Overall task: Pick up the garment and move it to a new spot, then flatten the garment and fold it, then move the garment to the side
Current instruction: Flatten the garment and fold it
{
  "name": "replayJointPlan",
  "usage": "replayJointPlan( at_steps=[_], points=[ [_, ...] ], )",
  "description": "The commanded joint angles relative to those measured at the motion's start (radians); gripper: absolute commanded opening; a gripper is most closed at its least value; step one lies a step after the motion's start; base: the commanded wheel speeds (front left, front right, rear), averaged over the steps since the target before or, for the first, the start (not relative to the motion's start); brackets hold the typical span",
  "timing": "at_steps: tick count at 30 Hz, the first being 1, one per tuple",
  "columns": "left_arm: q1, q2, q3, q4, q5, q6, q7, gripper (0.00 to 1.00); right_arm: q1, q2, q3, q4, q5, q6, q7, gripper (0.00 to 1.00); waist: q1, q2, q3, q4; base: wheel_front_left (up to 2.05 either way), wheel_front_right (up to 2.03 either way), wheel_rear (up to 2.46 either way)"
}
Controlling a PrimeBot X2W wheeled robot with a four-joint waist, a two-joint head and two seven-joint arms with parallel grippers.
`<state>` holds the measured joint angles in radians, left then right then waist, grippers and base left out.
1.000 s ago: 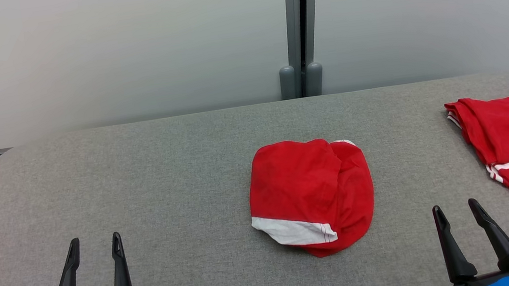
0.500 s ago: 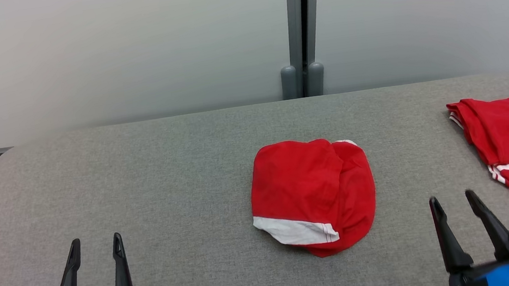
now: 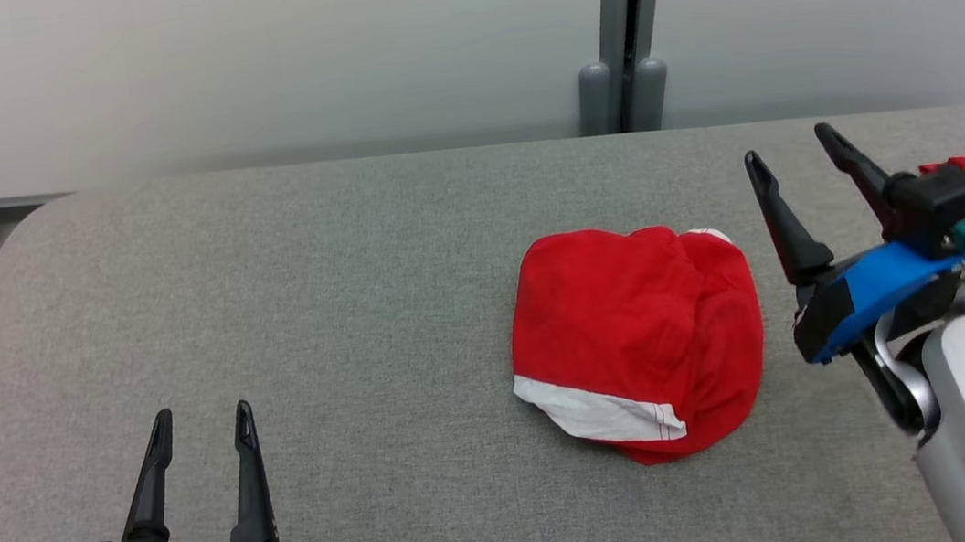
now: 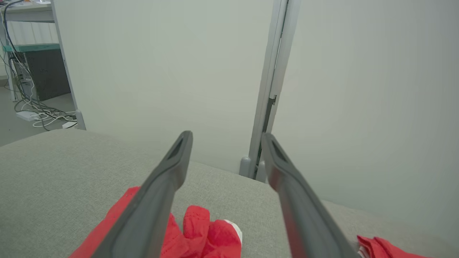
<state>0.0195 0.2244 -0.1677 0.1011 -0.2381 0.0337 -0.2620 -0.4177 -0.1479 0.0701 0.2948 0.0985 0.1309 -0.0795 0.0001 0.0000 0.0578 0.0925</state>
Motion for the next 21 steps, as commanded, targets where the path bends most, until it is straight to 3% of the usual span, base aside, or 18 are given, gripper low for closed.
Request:
replayJointPlan(
  at_steps=[1,13,21],
  points=[
    [-0.026,-0.006,0.002,0.002,0.005,-0.005,-0.004,1.0,-0.049,-0.023,0.003,0.053,-0.013,0.0,0.004,1.0,-0.0001,0.0,0.039,0.033,0.0,0.0,0.0],
    [-0.105,-0.055,0.0,0.007,0.039,-0.034,-0.004,1.0,-0.278,-0.063,-0.017,0.581,-0.051,0.0,-0.021,1.0,-0.0001,0.0,0.152,0.107,0.0,0.0,0.0],
    [-0.125,-0.079,0.019,0.019,0.057,-0.047,-0.004,1.0,-0.307,-0.032,-0.044,0.805,-0.043,0.0,-0.093,1.0,-0.0001,0.0,0.181,0.119,0.0,0.0,0.0]
  ],
)
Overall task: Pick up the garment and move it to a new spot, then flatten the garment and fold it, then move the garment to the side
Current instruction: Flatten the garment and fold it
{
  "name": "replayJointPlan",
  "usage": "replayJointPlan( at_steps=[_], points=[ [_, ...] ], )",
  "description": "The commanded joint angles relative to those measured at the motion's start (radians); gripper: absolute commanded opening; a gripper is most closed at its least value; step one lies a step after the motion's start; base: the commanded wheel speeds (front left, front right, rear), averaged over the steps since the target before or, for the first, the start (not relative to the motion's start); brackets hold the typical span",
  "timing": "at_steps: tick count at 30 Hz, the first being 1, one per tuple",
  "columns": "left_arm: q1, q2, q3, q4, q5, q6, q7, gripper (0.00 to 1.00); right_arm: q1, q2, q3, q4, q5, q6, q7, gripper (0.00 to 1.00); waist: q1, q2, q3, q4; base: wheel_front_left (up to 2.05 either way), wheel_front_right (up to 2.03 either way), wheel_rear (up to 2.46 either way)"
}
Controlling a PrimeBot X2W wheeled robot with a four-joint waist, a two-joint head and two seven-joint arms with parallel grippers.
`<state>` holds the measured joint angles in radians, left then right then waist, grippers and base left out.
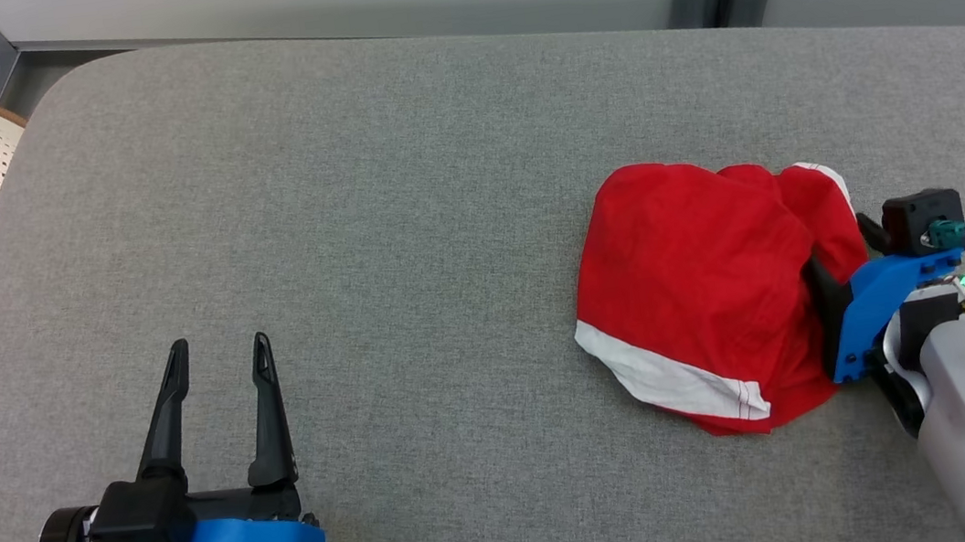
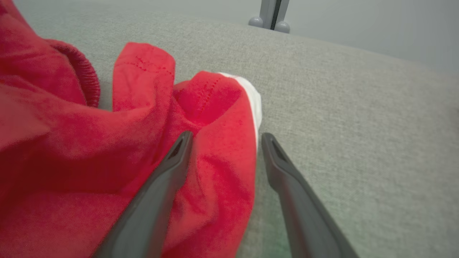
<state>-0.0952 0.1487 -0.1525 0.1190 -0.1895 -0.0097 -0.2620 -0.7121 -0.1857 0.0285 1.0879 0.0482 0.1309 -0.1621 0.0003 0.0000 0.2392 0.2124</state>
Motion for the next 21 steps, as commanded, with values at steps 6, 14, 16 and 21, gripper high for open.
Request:
replayJointPlan(
  at_steps=[6,14,16,21],
  points=[
    [0.001,-0.011,0.022,0.008,0.017,-0.008,-0.004,1.0,-0.01,0.053,0.002,0.087,0.036,0.0,-0.048,0.07,-0.0003,0.0,-0.015,-0.011,0.0,0.0,0.0],
    [0.026,-0.017,0.045,0.019,0.032,-0.022,-0.004,1.0,0.011,0.042,0.01,0.057,0.103,0.0,-0.1,0.0,-0.0003,0.0,-0.086,-0.026,0.0,0.0,0.0],
    [0.041,-0.018,0.054,0.021,0.033,-0.023,-0.004,1.0,0.029,0.039,0.028,0.02,0.117,0.0,-0.103,0.0,-0.0003,0.0,-0.109,-0.031,0.0,0.0,0.0],
    [0.075,-0.024,0.06,0.021,0.032,-0.029,-0.004,1.0,0.102,0.054,0.095,-0.17,0.176,0.0,-0.102,0.0,-0.0003,0.0,-0.151,-0.033,0.0,0.0,0.0]
  ],
)
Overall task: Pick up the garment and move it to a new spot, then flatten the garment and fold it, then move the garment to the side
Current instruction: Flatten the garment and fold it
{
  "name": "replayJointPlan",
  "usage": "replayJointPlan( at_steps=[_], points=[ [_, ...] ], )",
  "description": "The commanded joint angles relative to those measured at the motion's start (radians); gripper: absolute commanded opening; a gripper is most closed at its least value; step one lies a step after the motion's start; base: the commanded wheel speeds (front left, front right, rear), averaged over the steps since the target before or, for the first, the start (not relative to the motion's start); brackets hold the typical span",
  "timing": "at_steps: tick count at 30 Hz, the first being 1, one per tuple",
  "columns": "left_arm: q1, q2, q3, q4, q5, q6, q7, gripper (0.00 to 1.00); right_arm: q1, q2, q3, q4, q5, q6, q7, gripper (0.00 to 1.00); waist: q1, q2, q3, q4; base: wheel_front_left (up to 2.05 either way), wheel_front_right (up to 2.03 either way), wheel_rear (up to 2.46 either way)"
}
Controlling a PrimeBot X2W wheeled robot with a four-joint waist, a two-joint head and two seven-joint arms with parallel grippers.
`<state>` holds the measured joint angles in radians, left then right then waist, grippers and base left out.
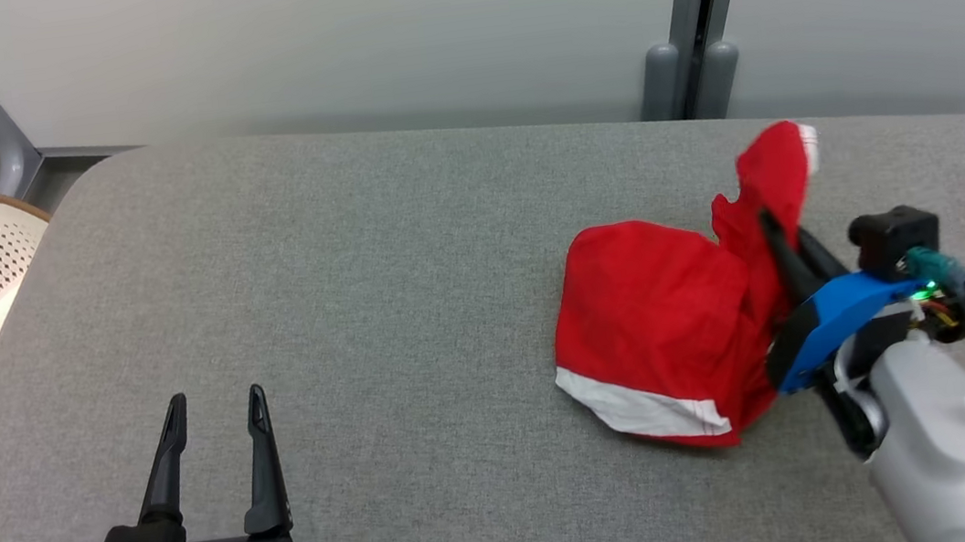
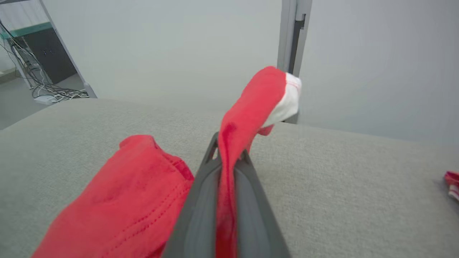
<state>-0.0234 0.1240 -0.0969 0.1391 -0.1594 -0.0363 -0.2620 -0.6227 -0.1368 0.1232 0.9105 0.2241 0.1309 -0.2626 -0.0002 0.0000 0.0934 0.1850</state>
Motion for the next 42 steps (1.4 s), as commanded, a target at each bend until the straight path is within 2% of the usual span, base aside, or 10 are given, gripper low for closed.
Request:
replayJointPlan(
  at_steps=[1,9,20,21,22,23,24,28,32,42],
  points=[
    [0.008,0.0,0.007,-0.001,0.002,-0.003,-0.004,1.0,0.032,0.011,0.024,-0.039,0.014,0.0,-0.002,0.0,0.0002,0.0,-0.01,-0.006,0.0,0.0,0.0],
    [0.04,-0.004,0.024,-0.013,0.002,-0.007,-0.004,1.0,0.192,0.055,0.296,-0.335,0.074,0.0,-0.003,0.0,0.0002,0.0,-0.036,0.002,0.0,0.0,0.0],
    [0.036,-0.011,0.034,-0.007,0.003,-0.019,-0.004,1.0,0.319,0.086,0.686,-0.409,0.135,0.0,0.007,0.0,0.0002,0.0,-0.029,0.029,0.0,0.0,0.0],
    [0.033,-0.012,0.035,-0.004,0.003,-0.022,-0.004,1.0,0.321,0.086,0.725,-0.41,0.145,0.0,0.007,0.1,0.0002,0.0,-0.027,0.03,0.0,0.0,0.0],
    [0.029,-0.014,0.035,-0.002,0.003,-0.023,-0.004,1.0,0.321,0.086,0.75,-0.412,0.155,0.0,0.006,0.91,0.0002,0.0,-0.026,0.031,0.0,0.0,0.0],
    [0.025,-0.015,0.035,0.0,0.004,-0.024,-0.004,1.0,0.321,0.084,0.771,-0.411,0.163,0.0,0.005,1.0,0.0002,0.0,-0.026,0.031,0.0,0.0,0.0],
    [0.024,-0.018,0.033,0.0,0.007,-0.022,-0.004,1.0,0.322,0.085,0.788,-0.41,0.17,0.0,0.004,1.0,0.0002,0.0,-0.026,0.031,0.0,0.0,0.0],
    [0.036,-0.021,0.041,0.001,0.012,-0.017,-0.004,1.0,0.32,0.085,0.791,-0.42,0.199,0.0,0.0,1.0,0.0002,0.0,-0.038,0.02,0.0,0.0,0.0],
    [0.057,-0.021,0.048,0.003,0.011,-0.015,-0.004,1.0,0.326,0.085,0.726,-0.454,0.225,0.0,-0.003,1.0,0.0002,0.0,-0.058,0.005,0.0,0.0,0.0],
    [0.081,-0.024,0.054,-0.009,0.017,-0.023,-0.004,1.0,0.323,-0.04,0.381,-0.484,0.1,0.0,-0.001,1.0,0.0002,0.0,-0.075,-0.015,0.0,0.0,0.0]
  ],
)
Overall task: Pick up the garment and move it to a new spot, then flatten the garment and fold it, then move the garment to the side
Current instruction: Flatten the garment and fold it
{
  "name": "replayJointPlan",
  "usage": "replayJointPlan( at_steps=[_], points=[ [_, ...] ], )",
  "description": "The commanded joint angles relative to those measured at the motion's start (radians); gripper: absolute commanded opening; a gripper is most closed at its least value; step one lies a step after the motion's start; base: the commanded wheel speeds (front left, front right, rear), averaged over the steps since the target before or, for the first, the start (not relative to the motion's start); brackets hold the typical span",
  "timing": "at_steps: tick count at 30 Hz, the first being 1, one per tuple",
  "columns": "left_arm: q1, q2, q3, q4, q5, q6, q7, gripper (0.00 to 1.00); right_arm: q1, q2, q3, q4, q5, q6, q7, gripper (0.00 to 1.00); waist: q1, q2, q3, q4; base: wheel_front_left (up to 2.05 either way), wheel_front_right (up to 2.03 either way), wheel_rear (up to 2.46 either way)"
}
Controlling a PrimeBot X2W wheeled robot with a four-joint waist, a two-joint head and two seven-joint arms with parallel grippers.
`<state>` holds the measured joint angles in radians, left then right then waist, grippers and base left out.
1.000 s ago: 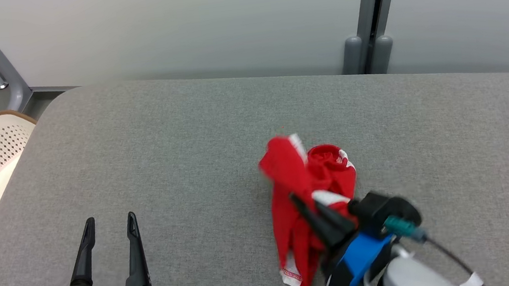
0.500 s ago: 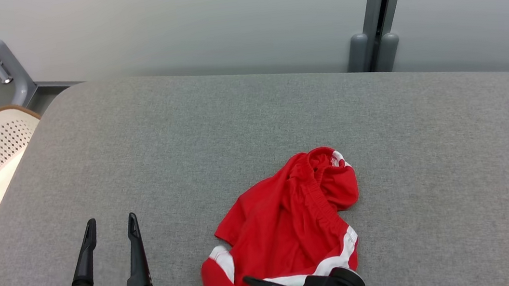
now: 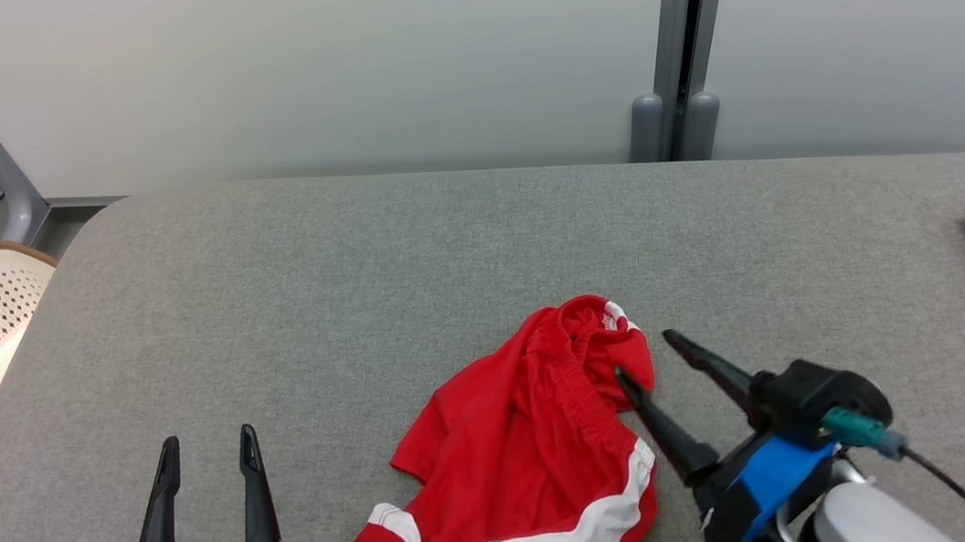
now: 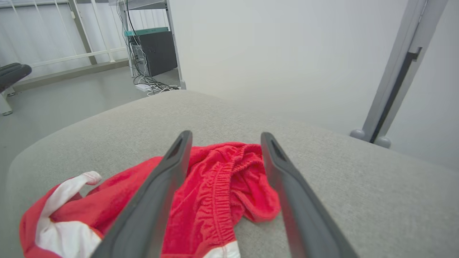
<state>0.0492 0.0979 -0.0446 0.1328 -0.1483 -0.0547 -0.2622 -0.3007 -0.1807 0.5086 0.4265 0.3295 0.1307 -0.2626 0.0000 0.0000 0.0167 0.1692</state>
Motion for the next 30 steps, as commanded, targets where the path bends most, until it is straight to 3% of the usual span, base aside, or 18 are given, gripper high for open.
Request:
replayJointPlan(
  at_steps=[1,4,10,20,21,22,23,24,30],
  points=[
    [0.007,0.001,0.001,-0.004,0.006,-0.006,-0.004,1.0,0.0,-0.007,-0.023,0.009,-0.009,0.0,0.008,1.0,0.0,0.0,0.004,0.001,0.0,0.0,0.0],
    [0.001,0.0,-0.005,-0.005,0.01,-0.007,-0.003,1.0,-0.003,-0.033,-0.054,0.038,-0.021,0.0,0.03,1.0,0.0,0.0,0.011,0.009,0.0,0.0,0.0],
    [-0.009,0.0,-0.008,-0.004,0.014,-0.013,-0.003,1.0,0.01,-0.024,-0.028,0.135,-0.034,0.0,0.056,1.0,0.0,0.0,0.022,0.029,0.0,0.0,0.0],
    [-0.022,0.007,-0.007,0.003,0.019,-0.016,-0.003,1.0,-0.053,0.043,0.056,0.395,-0.015,0.0,0.032,1.0,0.0,0.0,0.033,0.045,0.0,0.0,0.0],
    [-0.021,0.007,-0.008,0.003,0.02,-0.015,-0.003,1.0,-0.058,0.051,0.059,0.417,-0.008,0.0,0.028,0.62,0.0,0.0,0.031,0.045,0.0,0.0,0.0],
    [-0.021,0.007,-0.008,0.003,0.02,-0.015,-0.003,1.0,-0.058,0.051,0.059,0.417,-0.008,0.0,0.028,0.62,0.0,0.0,0.031,0.045,0.0,0.0,0.0],
    [-0.021,0.007,-0.009,0.004,0.02,-0.015,-0.003,1.0,-0.064,0.059,0.063,0.435,-0.003,0.0,0.024,0.1,0.0,0.0,0.031,0.046,0.0,0.0,0.0],
    [-0.021,0.007,-0.01,0.004,0.02,-0.015,-0.003,1.0,-0.07,0.065,0.067,0.449,0.001,0.0,0.019,0.0,0.0,0.0,0.031,0.046,0.0,0.0,0.0],
    [-0.011,0.006,-0.001,0.004,0.016,-0.008,-0.004,1.0,-0.081,0.071,0.064,0.465,0.037,0.0,-0.002,0.0,0.0,0.0,0.022,0.032,0.0,0.0,0.0]
  ],
)
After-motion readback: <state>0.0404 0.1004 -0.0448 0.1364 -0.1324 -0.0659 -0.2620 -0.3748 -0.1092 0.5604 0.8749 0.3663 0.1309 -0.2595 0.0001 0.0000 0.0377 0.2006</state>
